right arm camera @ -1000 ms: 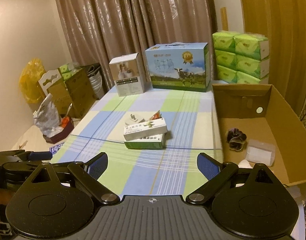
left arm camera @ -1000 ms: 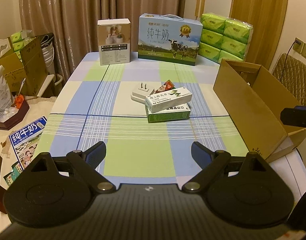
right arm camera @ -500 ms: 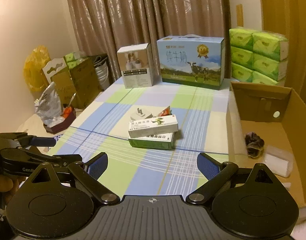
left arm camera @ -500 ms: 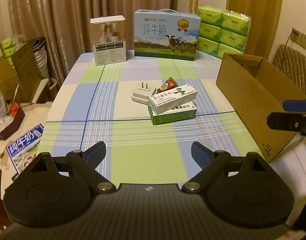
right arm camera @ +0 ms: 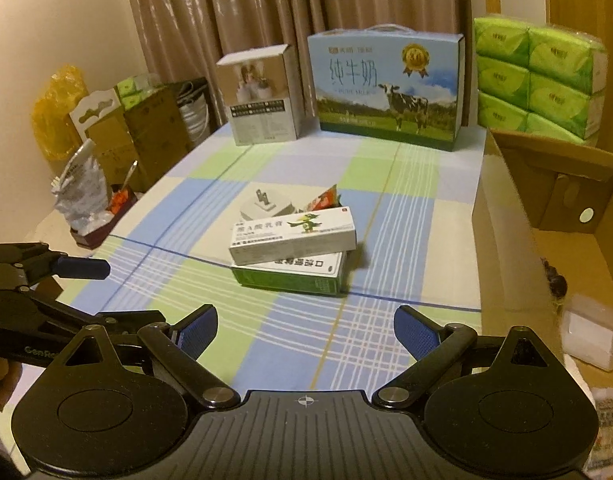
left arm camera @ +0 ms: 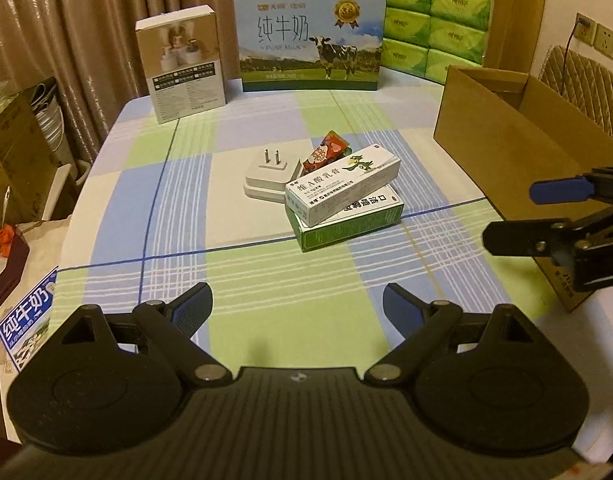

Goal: Organize objects
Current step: 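Lower the left gripper onto the medicine box stack and pull the green box out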

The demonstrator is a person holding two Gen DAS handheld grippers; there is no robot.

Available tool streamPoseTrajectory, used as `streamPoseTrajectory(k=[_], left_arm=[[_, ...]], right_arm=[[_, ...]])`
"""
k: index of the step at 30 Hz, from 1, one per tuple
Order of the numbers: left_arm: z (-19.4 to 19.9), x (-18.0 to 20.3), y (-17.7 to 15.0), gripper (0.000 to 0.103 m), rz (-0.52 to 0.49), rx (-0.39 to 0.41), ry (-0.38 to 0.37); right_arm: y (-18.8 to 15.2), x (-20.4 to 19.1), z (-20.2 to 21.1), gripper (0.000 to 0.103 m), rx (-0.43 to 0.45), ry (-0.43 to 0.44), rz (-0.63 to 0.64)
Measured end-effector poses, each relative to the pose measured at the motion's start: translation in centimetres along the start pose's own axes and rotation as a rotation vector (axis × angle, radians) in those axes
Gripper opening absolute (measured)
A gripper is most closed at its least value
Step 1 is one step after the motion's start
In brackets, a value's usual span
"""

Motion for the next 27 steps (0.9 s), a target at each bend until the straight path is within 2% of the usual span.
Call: streamPoseTrajectory(k=[5, 8, 11, 21, 25, 27], left_arm=[[-1.7, 0.0, 0.0, 0.090, -0.021, -0.011, -0.017], [-2.6, 0.0, 0.1, 0.090, -0.029, -0.014, -0.022], [-3.4, -0.1, 0.2, 0.090, -0.035, -0.016, -0.027], [-6.6, 0.1, 2.1, 0.088, -0.087, 0.006, -0.085], [-8.9, 0.8, 3.3, 0.077, -0.146, 0.004, -0.130], [-10.0, 1.3, 3.9, 0.074, -0.179, 0.012, -0.154]], right_arm=[[-0.3, 0.7, -1.7, 0.091, -0.019, -0.008, 0.004], [-0.6, 0.9, -2.7, 0.082, -0.040, -0.005, 0.008], [-0.9, 1.2, -3.5, 0.078, -0.053, -0.012, 0.021], [-1.1, 2.8, -6.0, 0.075, -0.076, -0.028, 0.034], [-1.4, 3.2, -6.6, 0.075, -0.082, -0.029, 0.036], [-1.5, 3.4, -6.8, 0.075, -0.084, -0.026, 0.034]])
Point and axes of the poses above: each gripper's, at about its wrist camera, not at the fingertips, and z roughly against the way its jaws point, x to its right, y to its top, the point moved 9 cm from there along -z, roughly the way its jaws point, and after that the axes turned 10 degrees about x, right-handed, at the moved point
